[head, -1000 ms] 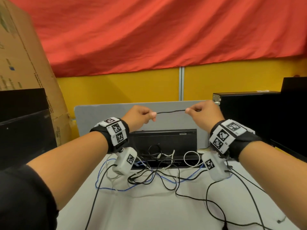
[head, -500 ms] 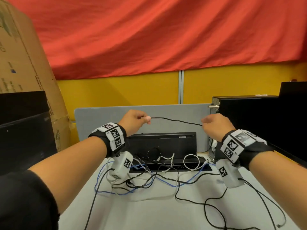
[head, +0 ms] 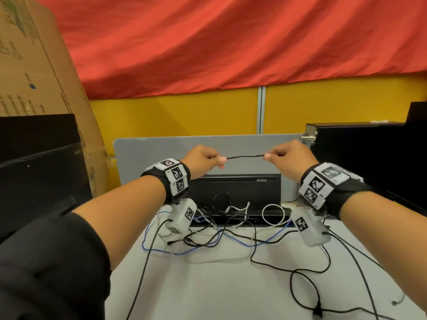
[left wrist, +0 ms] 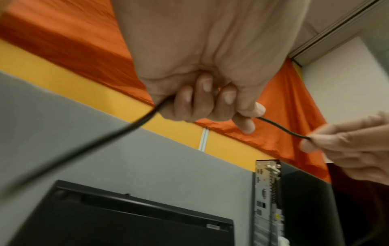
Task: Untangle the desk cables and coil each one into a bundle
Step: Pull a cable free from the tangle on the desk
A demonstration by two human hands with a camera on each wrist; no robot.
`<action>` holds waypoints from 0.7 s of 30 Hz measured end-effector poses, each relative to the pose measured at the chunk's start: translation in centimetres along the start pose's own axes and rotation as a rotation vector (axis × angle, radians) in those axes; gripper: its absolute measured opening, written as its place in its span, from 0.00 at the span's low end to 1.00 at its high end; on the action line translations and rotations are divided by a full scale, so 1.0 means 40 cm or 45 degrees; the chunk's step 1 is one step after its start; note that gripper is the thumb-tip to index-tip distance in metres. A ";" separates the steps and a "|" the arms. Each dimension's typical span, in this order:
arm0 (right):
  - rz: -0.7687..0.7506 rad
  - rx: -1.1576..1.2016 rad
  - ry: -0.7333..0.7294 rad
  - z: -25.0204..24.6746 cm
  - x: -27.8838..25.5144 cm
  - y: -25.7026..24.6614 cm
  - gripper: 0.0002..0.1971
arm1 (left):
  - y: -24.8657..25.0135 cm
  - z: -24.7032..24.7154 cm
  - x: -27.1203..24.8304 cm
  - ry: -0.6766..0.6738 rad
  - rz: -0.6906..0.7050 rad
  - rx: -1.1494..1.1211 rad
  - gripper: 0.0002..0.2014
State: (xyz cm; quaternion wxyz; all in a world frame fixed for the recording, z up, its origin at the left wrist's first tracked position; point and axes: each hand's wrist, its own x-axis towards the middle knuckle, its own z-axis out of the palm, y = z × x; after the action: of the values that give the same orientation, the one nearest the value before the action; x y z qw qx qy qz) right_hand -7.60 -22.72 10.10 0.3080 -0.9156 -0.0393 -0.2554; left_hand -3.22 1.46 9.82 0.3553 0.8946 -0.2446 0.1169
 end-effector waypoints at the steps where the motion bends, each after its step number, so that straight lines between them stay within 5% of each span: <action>1: 0.059 0.005 0.047 -0.010 0.003 0.021 0.11 | -0.018 -0.009 -0.004 0.015 -0.026 0.022 0.13; 8: 0.359 0.010 0.325 -0.046 0.012 0.135 0.10 | -0.092 -0.034 -0.023 0.116 -0.118 0.057 0.13; 13: 0.418 -0.158 0.161 -0.034 -0.004 0.126 0.12 | -0.058 -0.013 -0.010 0.182 -0.063 0.001 0.13; 16: 0.226 -0.227 -0.017 -0.011 -0.024 0.066 0.17 | -0.019 0.008 0.003 0.154 0.008 -0.043 0.12; 21: -0.155 0.064 -0.218 0.052 -0.037 -0.061 0.23 | 0.058 0.063 0.010 0.027 0.157 -0.083 0.11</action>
State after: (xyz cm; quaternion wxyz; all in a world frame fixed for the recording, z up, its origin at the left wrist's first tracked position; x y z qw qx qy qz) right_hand -8.52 -19.40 9.29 0.3103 -0.9220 -0.1276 -0.1933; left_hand -3.98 -1.89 9.49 0.3790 0.8644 -0.2992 0.1399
